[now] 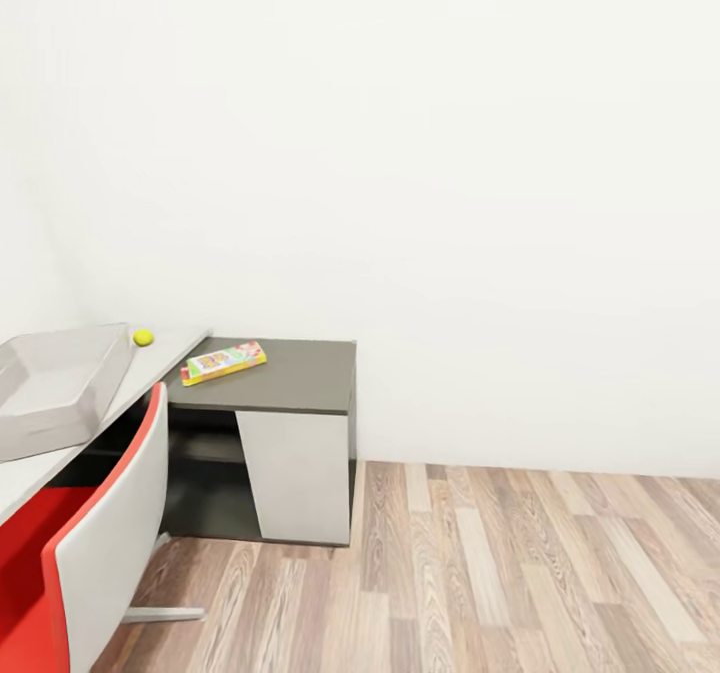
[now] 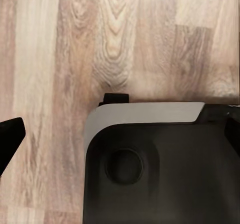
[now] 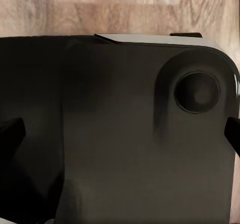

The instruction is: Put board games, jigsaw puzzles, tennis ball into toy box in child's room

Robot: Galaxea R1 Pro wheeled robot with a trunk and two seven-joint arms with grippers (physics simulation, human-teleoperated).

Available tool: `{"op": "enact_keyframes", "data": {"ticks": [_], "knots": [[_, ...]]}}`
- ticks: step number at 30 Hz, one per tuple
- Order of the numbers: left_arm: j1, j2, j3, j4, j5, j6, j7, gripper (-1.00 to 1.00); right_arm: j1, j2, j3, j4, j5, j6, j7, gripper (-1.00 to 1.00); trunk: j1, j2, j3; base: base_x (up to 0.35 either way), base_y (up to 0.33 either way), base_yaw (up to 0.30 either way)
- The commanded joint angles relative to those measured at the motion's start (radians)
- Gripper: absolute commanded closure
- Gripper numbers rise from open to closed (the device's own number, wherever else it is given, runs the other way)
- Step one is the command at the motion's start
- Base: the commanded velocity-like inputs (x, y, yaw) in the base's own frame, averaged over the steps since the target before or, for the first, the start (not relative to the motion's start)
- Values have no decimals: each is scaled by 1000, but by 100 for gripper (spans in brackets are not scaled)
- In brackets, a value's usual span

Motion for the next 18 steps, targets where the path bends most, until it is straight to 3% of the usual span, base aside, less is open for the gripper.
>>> {"op": "enact_keyframes", "data": {"ticks": [1,13,18], "knots": [[0,0,5,0,-1,-3,-1,-100,0,0,-1,0,-2,-2,3,-100,0,0,-1,2,0,-259],[0,-1,15,0,1,-4,-1,-100,0,-1,-1,0,-2,-2,3,-100,0,0,-1,0,0,-260],[0,-1,16,0,1,-1,-1,-100,0,-2,0,0,-2,-3,3,-100,-19,35,15,0,0,-260]]}}
